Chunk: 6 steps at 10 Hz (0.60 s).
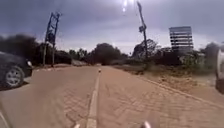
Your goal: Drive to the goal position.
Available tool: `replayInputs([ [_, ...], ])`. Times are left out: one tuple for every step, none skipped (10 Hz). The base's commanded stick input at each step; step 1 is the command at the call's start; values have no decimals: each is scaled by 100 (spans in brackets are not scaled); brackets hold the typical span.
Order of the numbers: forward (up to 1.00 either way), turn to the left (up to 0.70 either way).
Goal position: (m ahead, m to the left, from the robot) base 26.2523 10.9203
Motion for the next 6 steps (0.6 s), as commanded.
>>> replayInputs([
  [70, 0],
  [70, 0],
  [70, 0],
  [70, 0],
  [70, 0],
  [70, 0],
])
